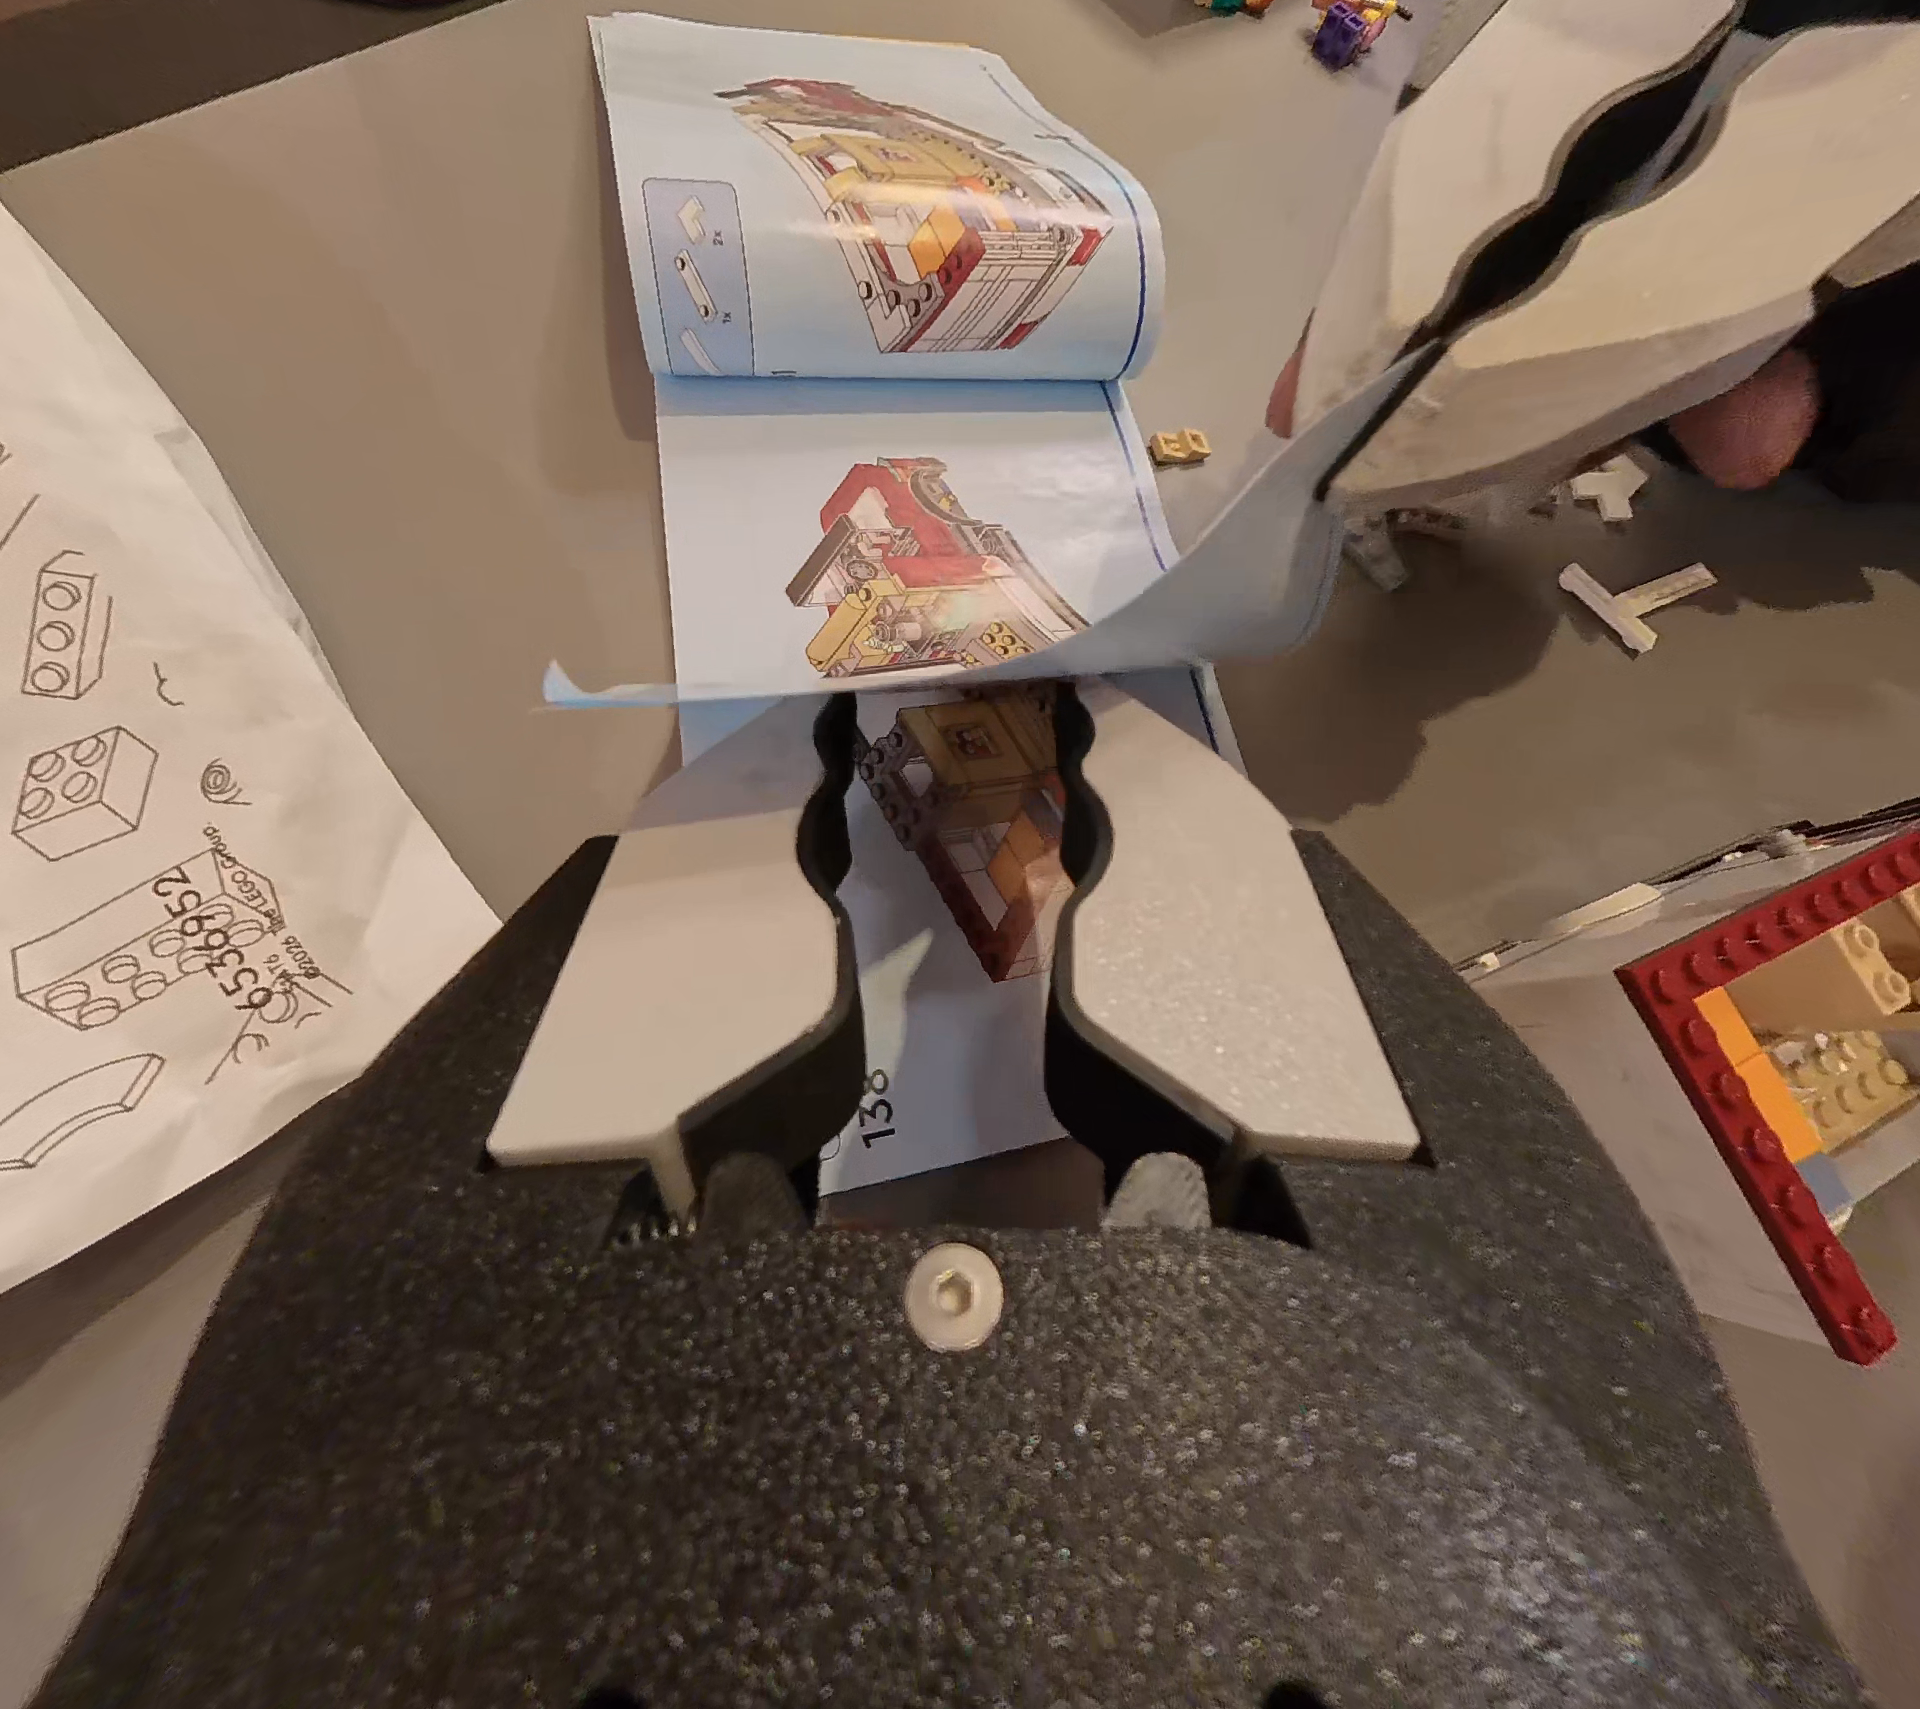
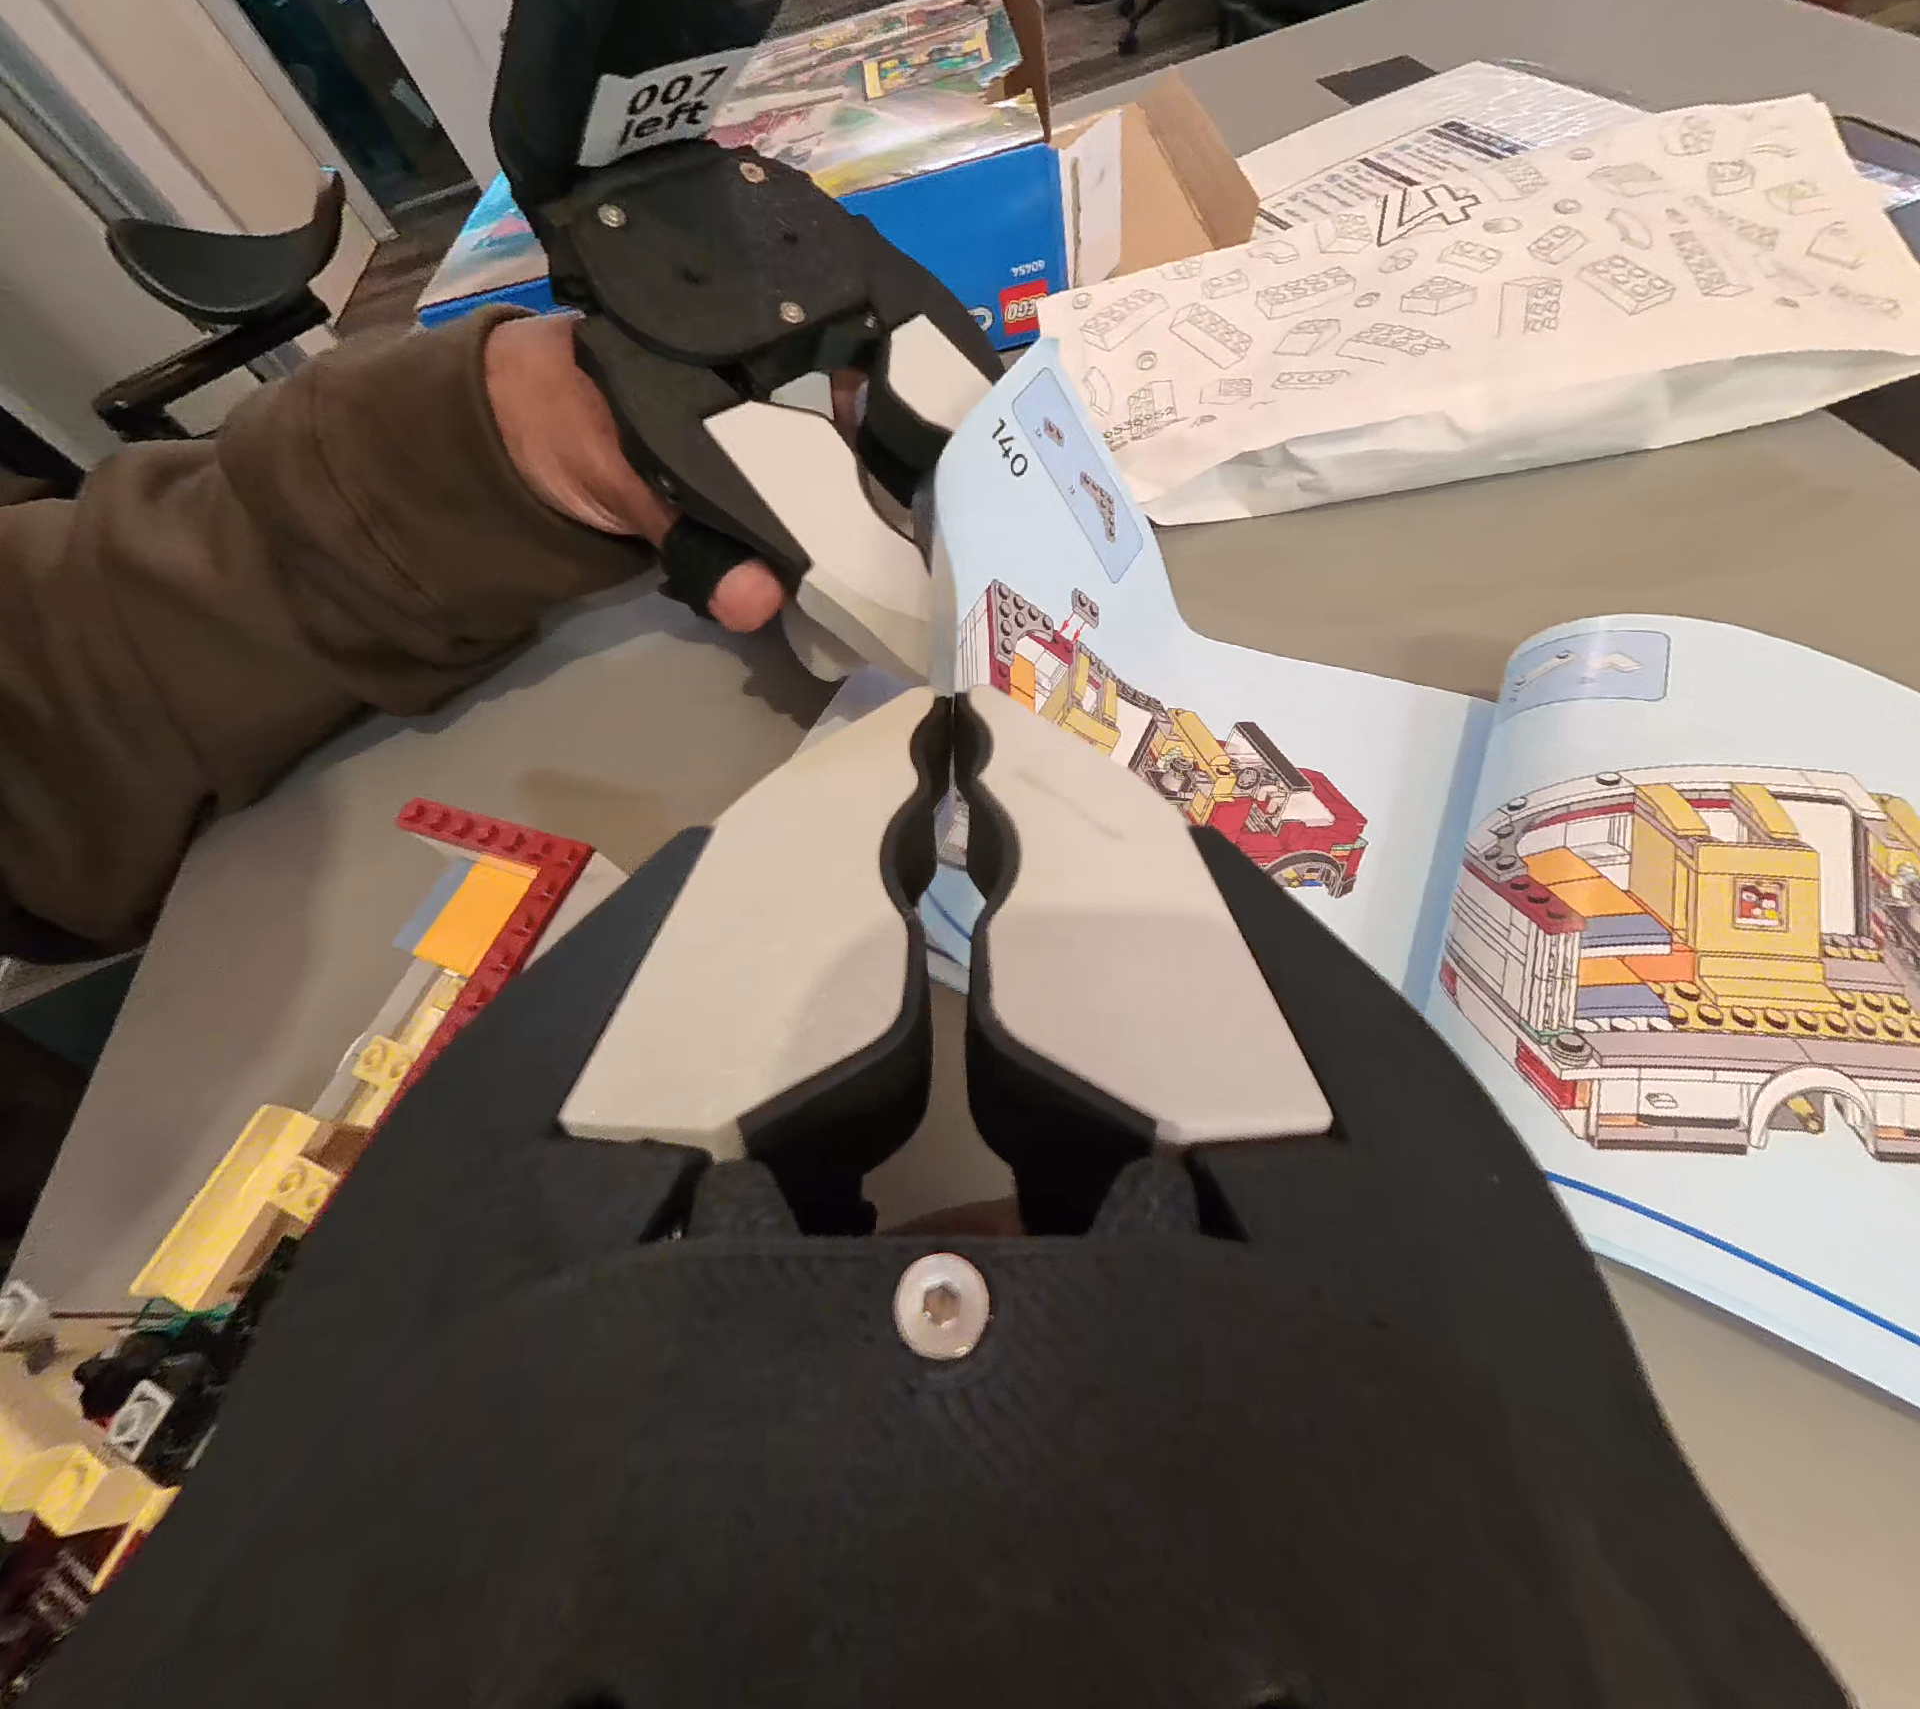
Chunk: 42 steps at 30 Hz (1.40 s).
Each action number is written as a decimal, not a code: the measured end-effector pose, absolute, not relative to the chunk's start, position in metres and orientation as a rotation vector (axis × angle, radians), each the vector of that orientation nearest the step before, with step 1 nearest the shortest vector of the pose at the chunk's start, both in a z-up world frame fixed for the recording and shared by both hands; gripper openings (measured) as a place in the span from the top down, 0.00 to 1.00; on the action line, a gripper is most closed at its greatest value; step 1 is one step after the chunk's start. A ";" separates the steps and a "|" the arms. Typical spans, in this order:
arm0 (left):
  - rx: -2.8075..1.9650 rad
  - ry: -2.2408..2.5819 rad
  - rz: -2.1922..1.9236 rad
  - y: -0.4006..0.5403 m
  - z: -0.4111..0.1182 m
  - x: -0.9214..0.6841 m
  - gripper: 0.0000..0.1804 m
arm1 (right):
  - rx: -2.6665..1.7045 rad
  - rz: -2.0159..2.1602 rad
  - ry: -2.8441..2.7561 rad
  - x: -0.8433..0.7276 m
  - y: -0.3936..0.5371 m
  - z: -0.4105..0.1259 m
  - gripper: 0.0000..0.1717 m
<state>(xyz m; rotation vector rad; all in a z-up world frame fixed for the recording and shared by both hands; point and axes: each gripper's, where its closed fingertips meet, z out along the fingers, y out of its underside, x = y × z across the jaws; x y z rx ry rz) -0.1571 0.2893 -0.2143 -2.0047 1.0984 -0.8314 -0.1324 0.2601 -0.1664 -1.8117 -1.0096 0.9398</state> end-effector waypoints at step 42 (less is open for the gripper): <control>-2.045 1.008 -1.172 0.272 -0.202 -0.155 0.72 | -1.591 0.797 -1.467 -0.151 0.219 -0.188 0.68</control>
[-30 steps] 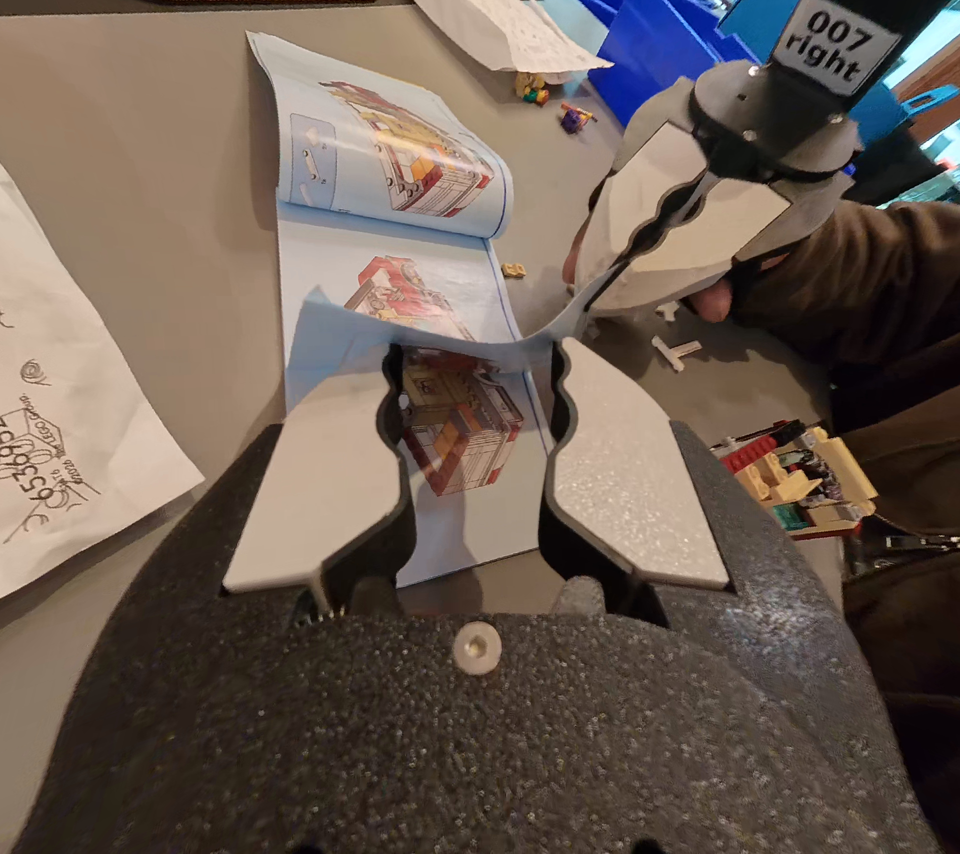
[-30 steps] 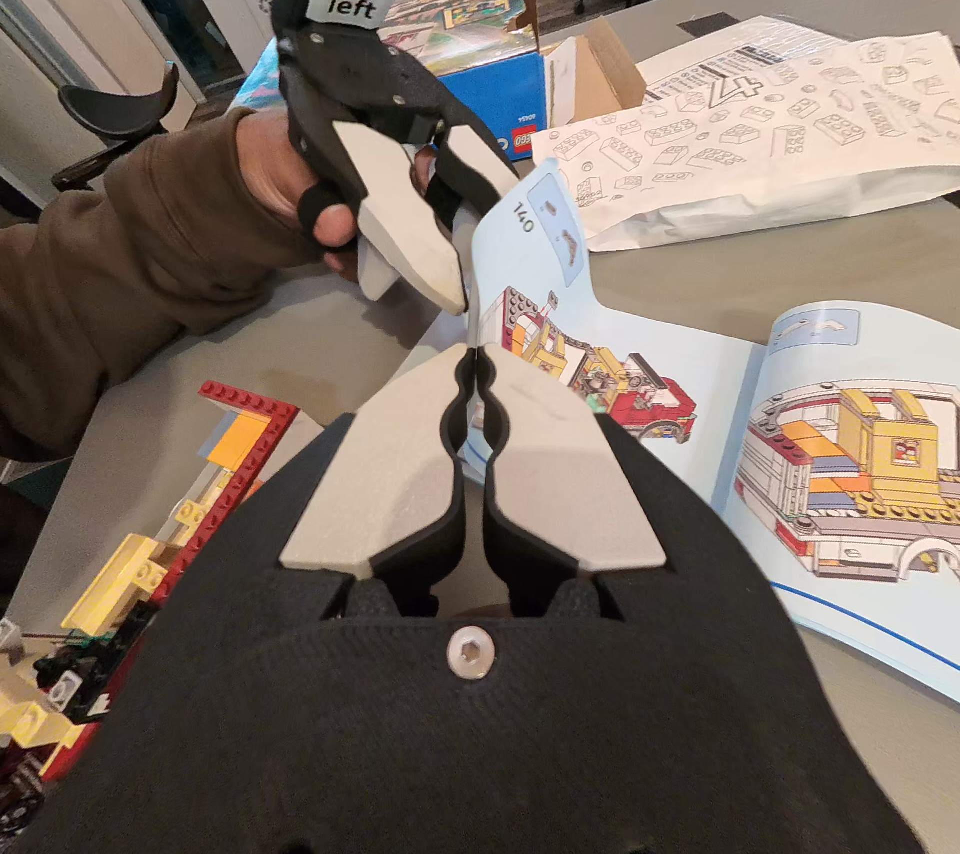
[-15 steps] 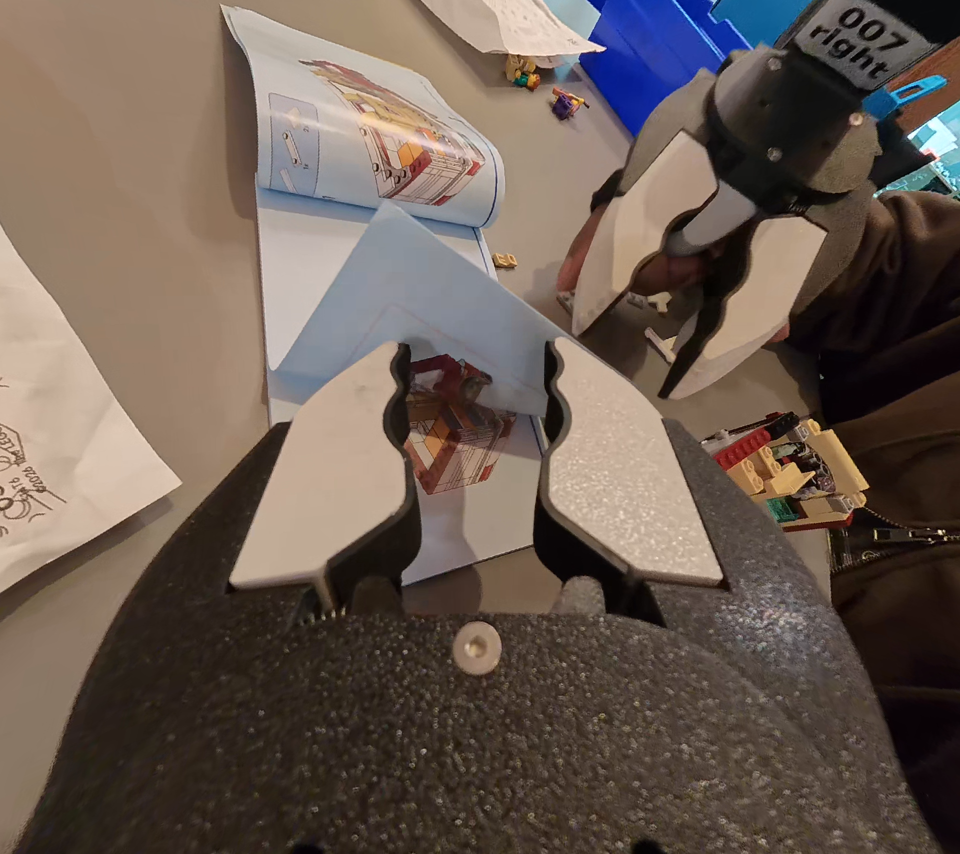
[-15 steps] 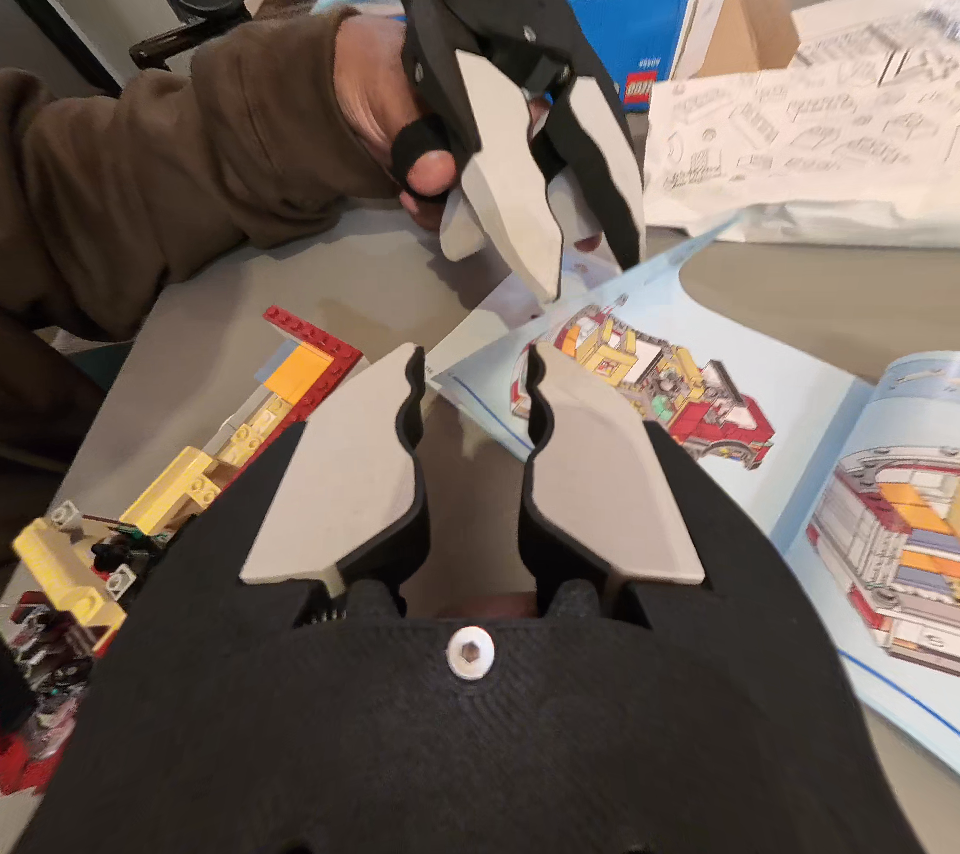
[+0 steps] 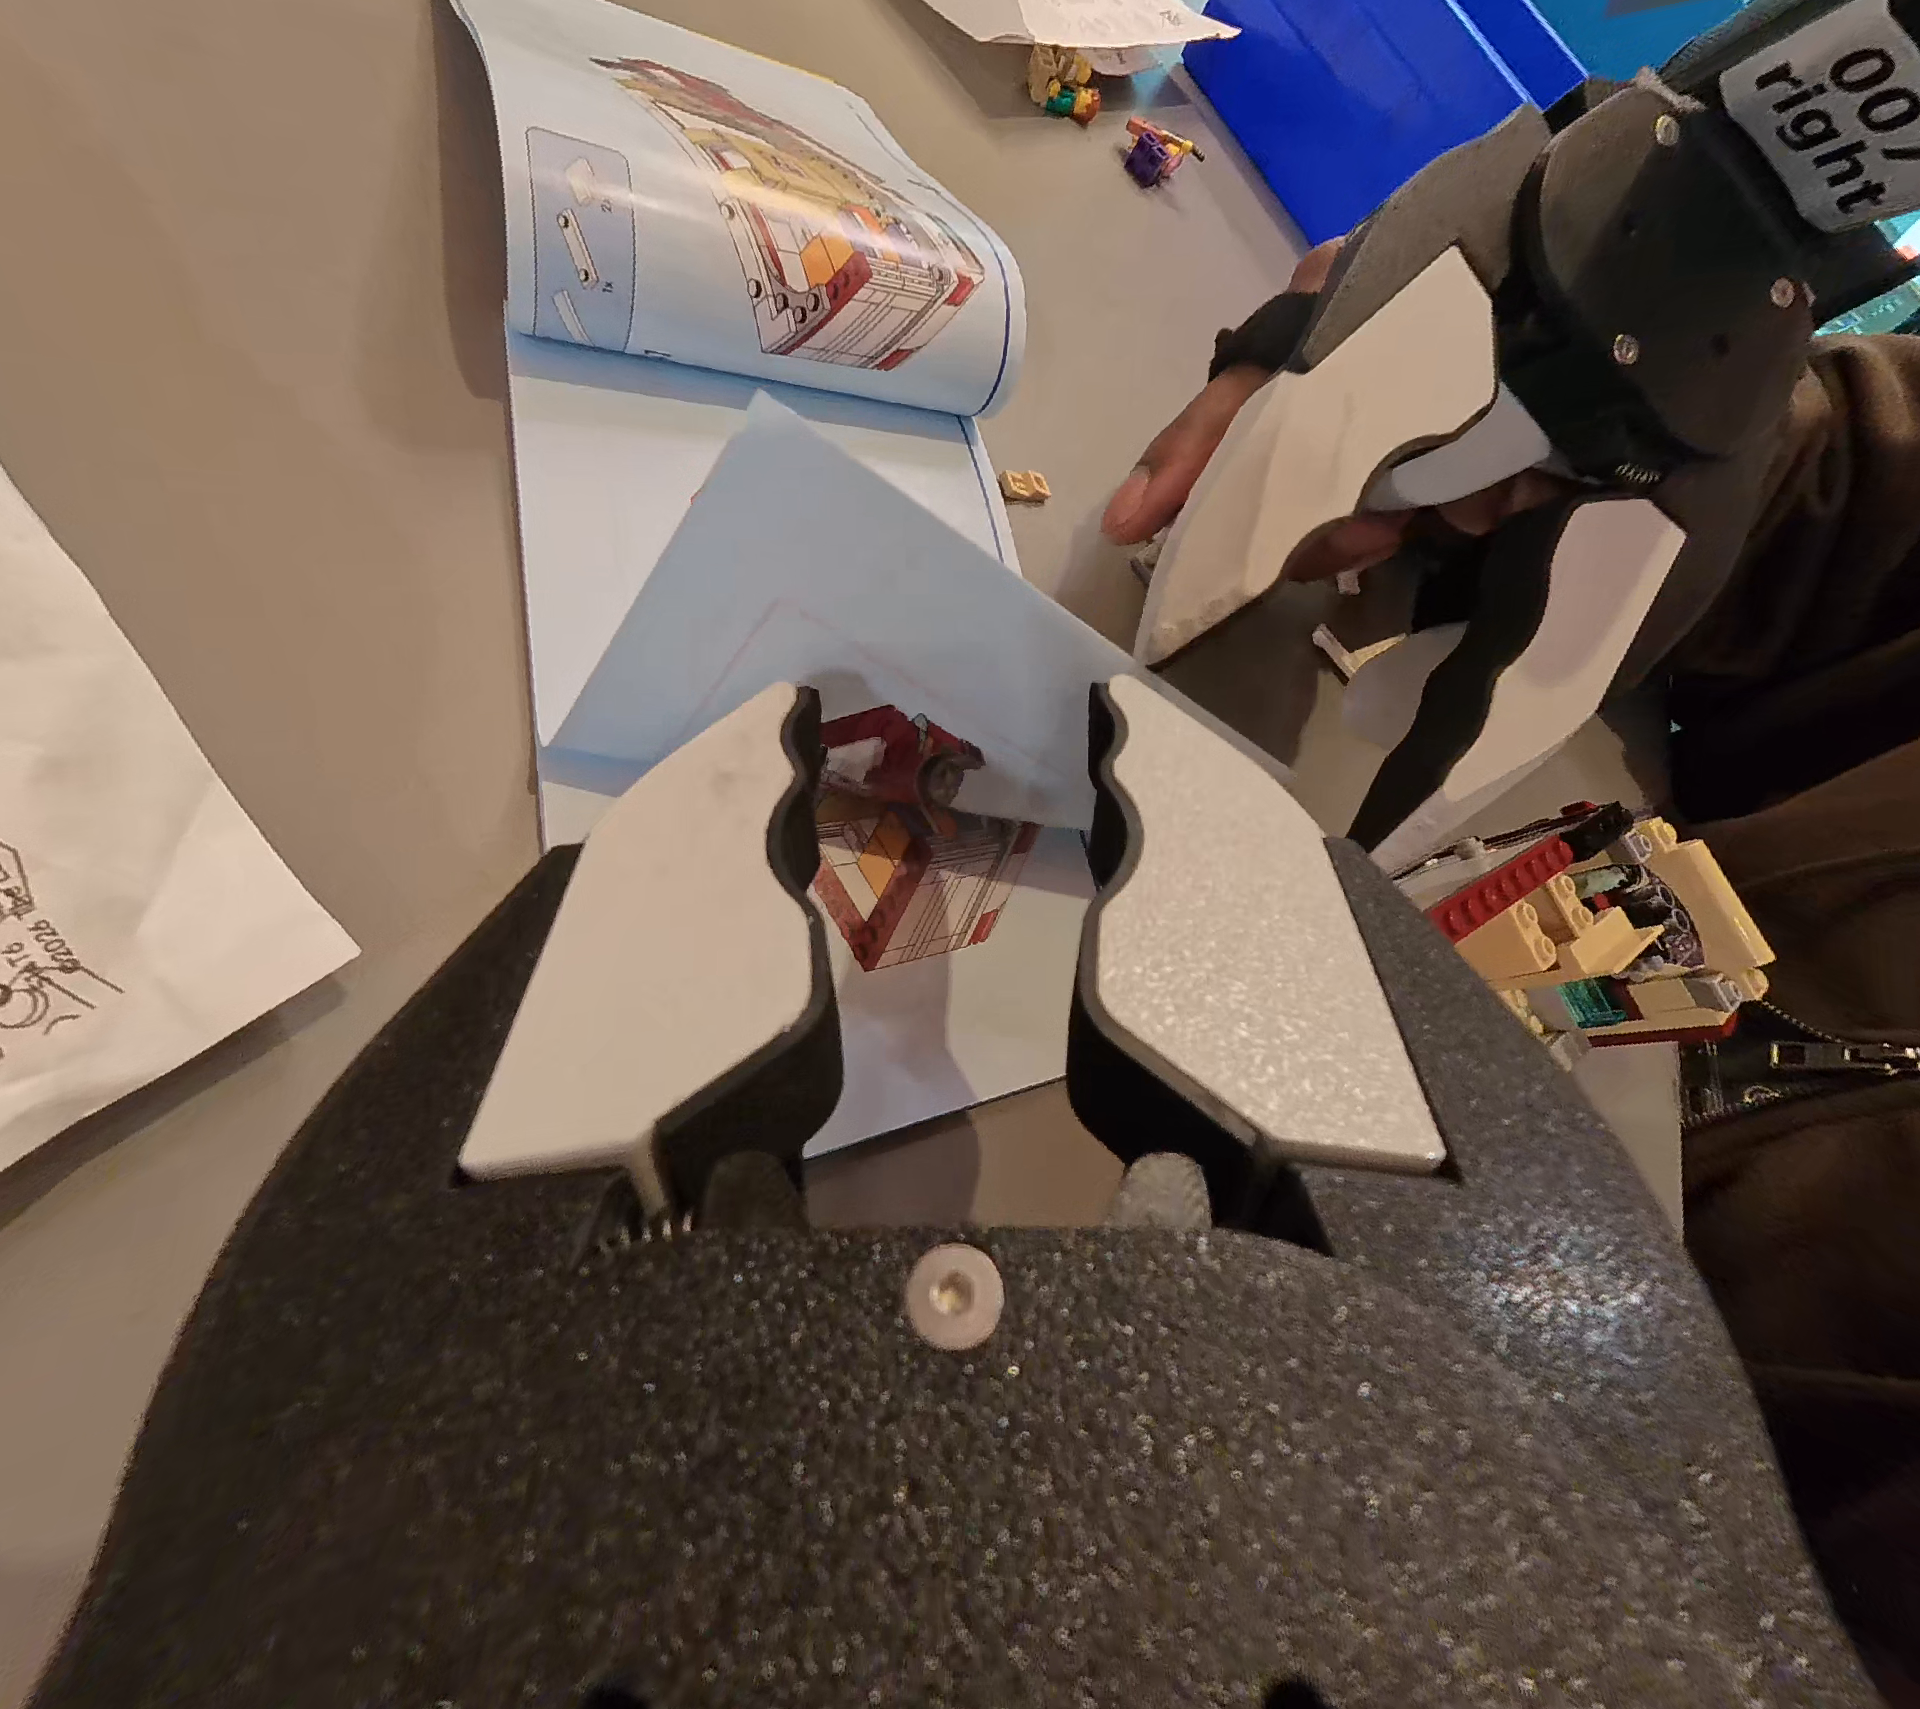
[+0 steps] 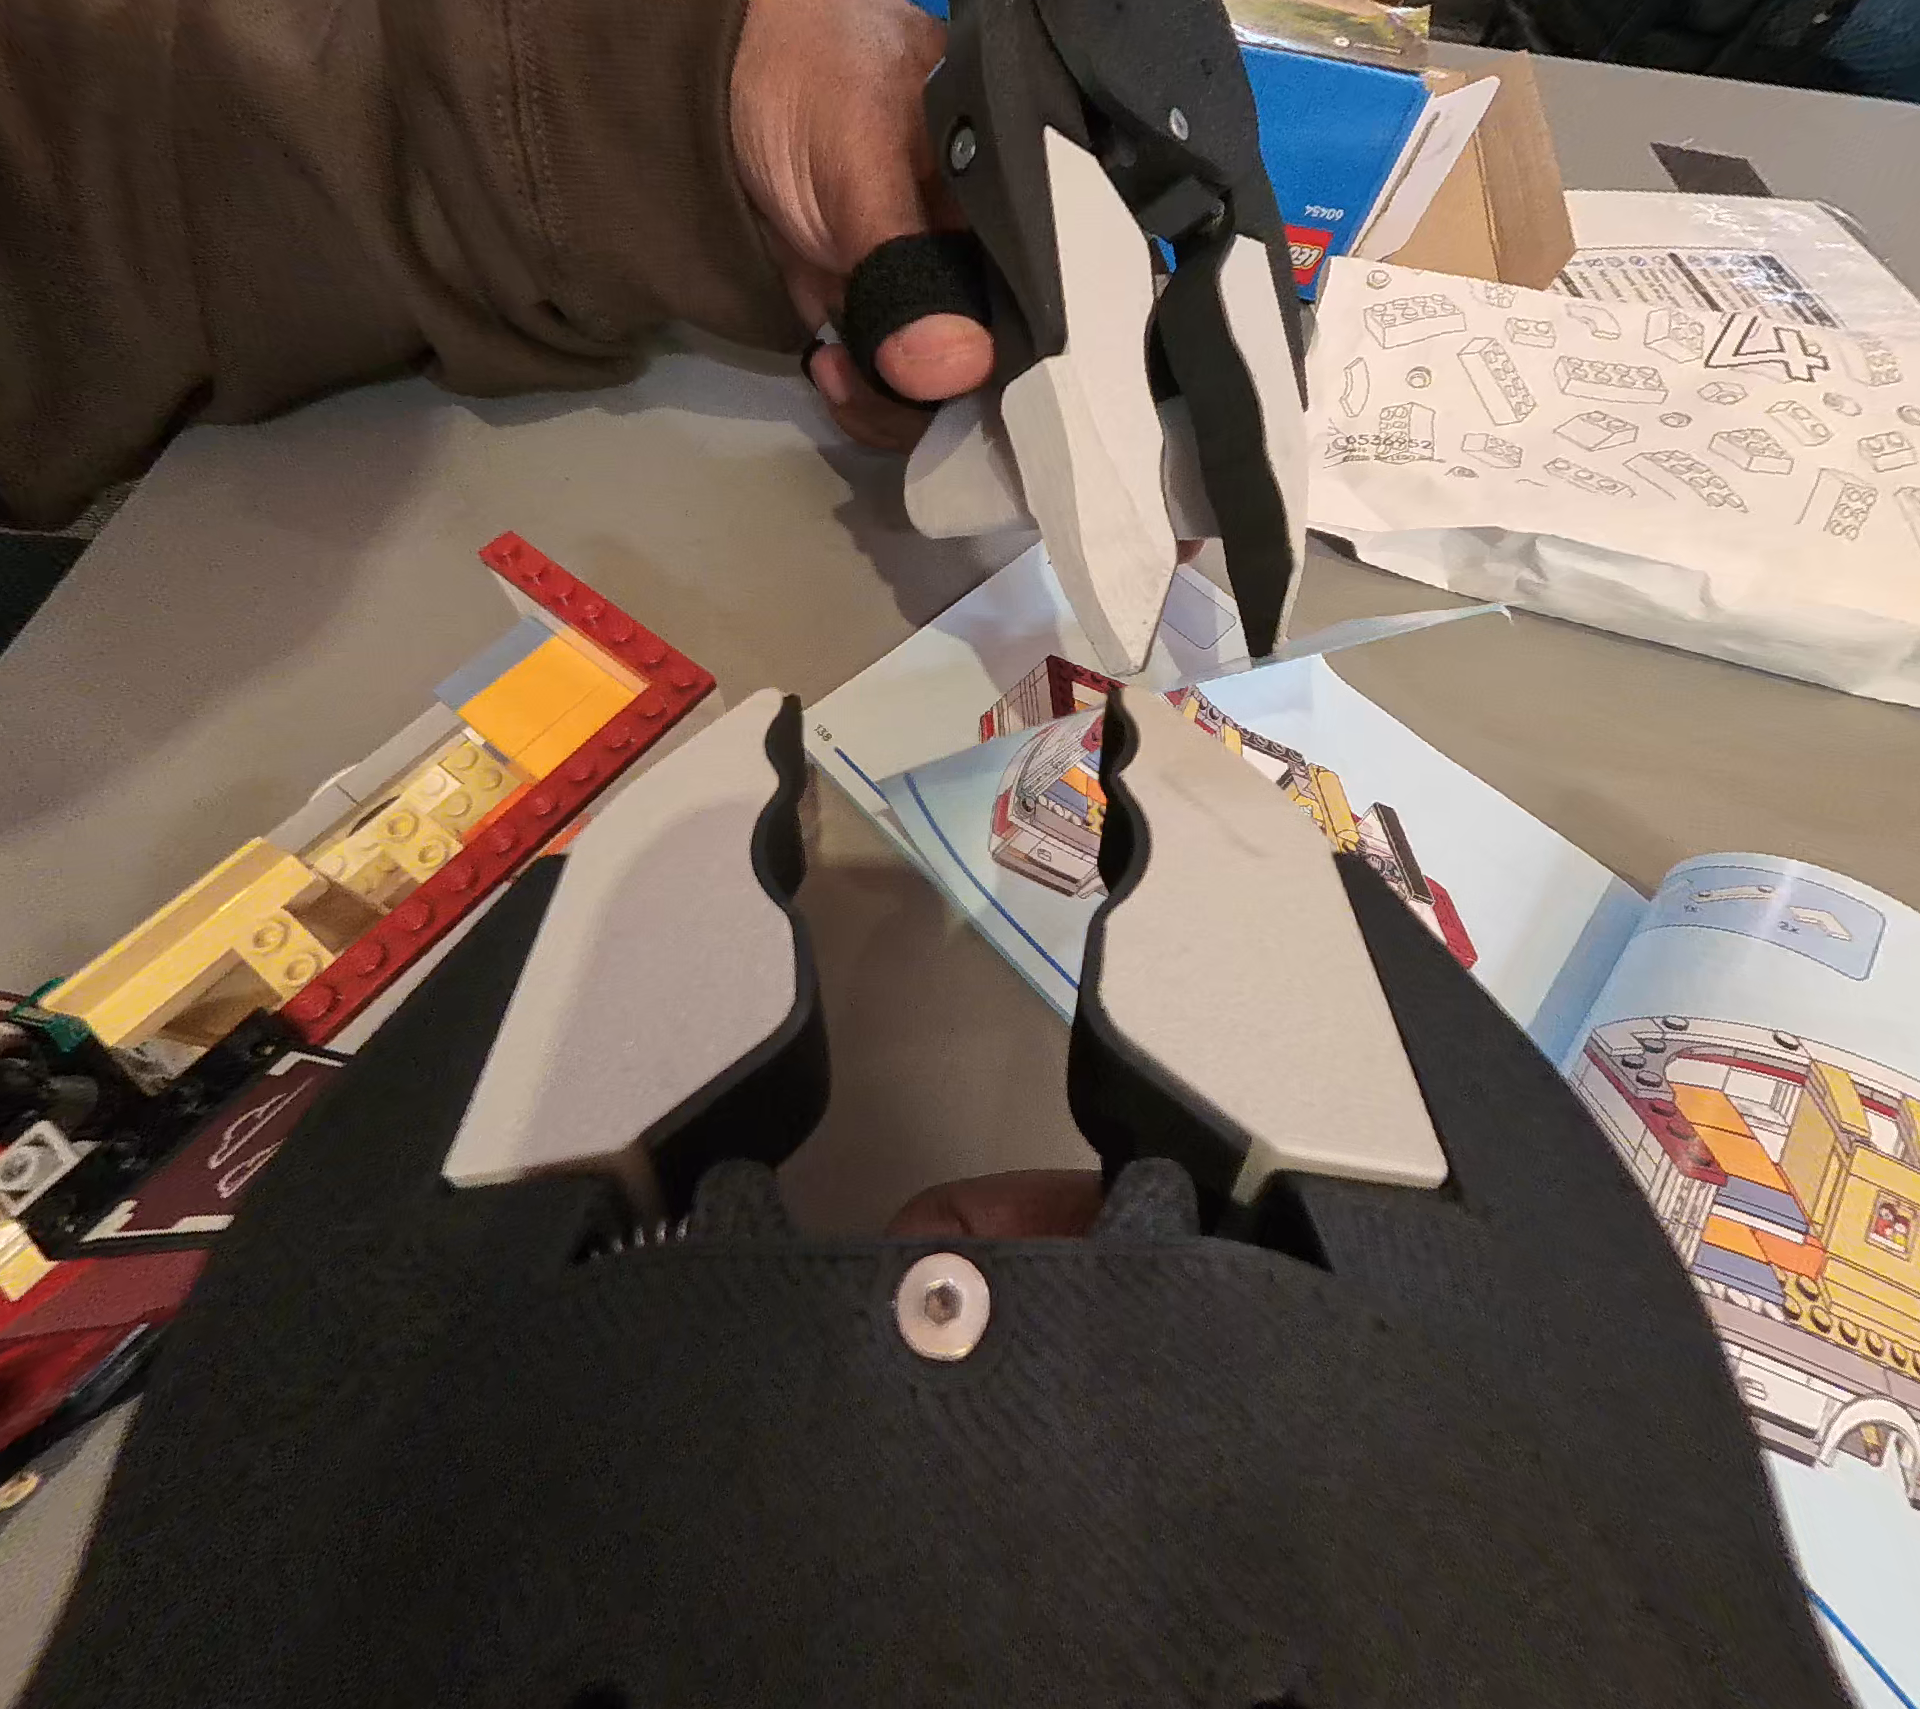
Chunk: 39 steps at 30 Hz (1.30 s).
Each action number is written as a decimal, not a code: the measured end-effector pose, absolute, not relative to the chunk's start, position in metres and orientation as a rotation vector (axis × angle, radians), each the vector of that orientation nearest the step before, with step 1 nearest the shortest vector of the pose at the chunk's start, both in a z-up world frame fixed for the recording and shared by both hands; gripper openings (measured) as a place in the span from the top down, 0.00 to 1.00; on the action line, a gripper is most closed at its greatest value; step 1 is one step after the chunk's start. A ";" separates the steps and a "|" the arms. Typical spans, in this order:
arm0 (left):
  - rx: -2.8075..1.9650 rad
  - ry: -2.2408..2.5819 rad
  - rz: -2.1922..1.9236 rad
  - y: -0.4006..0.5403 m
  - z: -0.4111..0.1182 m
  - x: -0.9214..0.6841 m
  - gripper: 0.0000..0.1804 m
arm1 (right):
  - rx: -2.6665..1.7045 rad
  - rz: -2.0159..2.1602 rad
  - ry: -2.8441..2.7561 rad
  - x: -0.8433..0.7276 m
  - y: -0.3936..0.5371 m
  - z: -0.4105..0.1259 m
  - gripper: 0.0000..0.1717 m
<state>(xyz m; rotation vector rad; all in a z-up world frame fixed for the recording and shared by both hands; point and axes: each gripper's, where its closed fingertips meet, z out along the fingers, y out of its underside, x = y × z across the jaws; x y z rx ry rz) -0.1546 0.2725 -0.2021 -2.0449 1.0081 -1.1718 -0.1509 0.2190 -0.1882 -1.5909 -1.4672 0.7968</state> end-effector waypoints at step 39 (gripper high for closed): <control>-2.057 1.076 -1.157 0.267 -0.205 -0.163 0.73 | -1.065 -0.153 -1.695 -0.166 0.319 -0.180 0.95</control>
